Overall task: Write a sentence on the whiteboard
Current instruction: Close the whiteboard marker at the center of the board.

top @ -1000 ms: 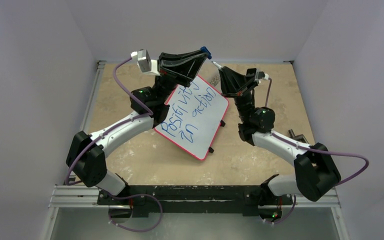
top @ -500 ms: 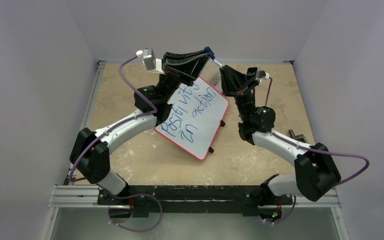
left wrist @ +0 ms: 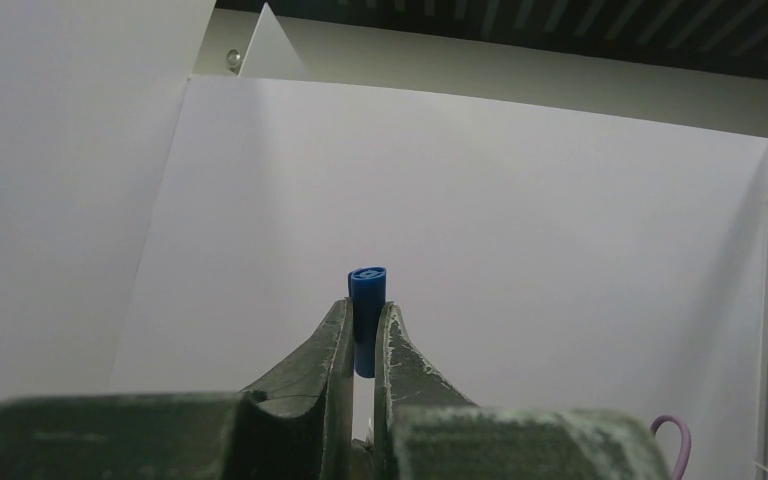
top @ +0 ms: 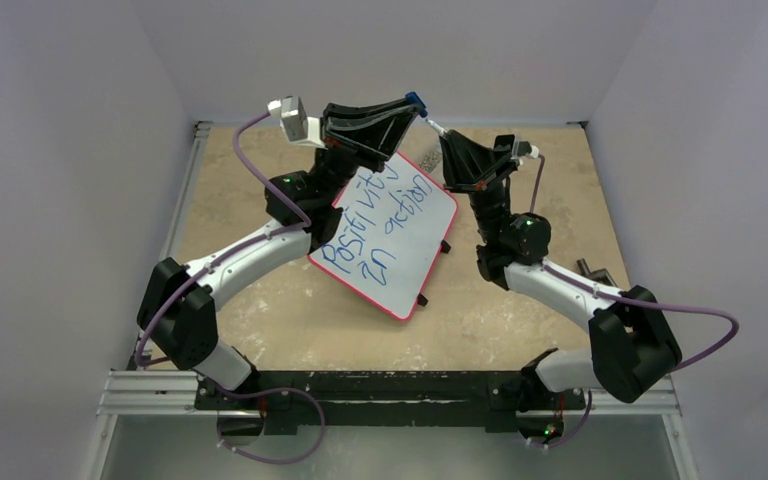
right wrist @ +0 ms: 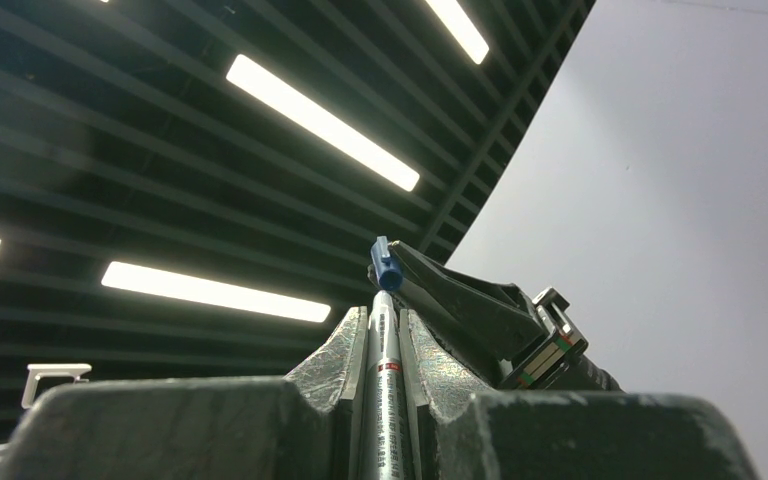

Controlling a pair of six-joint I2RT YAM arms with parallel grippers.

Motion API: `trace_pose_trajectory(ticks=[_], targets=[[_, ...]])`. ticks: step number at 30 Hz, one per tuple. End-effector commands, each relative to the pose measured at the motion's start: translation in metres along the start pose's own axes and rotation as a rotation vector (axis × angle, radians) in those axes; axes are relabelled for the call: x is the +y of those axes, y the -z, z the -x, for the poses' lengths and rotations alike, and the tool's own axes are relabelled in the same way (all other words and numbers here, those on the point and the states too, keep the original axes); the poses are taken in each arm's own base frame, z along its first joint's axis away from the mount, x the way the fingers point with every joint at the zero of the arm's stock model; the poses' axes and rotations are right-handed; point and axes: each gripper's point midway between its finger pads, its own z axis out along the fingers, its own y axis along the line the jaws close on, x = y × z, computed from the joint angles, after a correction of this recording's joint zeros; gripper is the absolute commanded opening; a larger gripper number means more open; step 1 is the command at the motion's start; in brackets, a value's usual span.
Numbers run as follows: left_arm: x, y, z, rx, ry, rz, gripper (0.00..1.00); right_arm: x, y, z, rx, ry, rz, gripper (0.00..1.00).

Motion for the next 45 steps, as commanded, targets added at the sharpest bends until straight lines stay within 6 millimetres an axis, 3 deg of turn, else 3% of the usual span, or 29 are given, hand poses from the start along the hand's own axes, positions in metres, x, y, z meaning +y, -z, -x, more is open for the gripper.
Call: trace_pose_trajectory(ticks=[1, 30, 45], targets=[[-0.028, -0.01, 0.035, -0.085, -0.044, -0.082, 0.0, 0.052, 0.002, -0.013, 0.044, -0.003, 0.204, 0.0], [-0.019, -0.006, 0.018, -0.048, -0.004, -0.072, 0.0, 0.05, -0.007, -0.013, 0.047, -0.004, 0.21, 0.0], [-0.019, -0.007, 0.024, -0.066, -0.043, -0.068, 0.0, 0.057, -0.005, -0.015, 0.048, 0.002, 0.216, 0.0]])
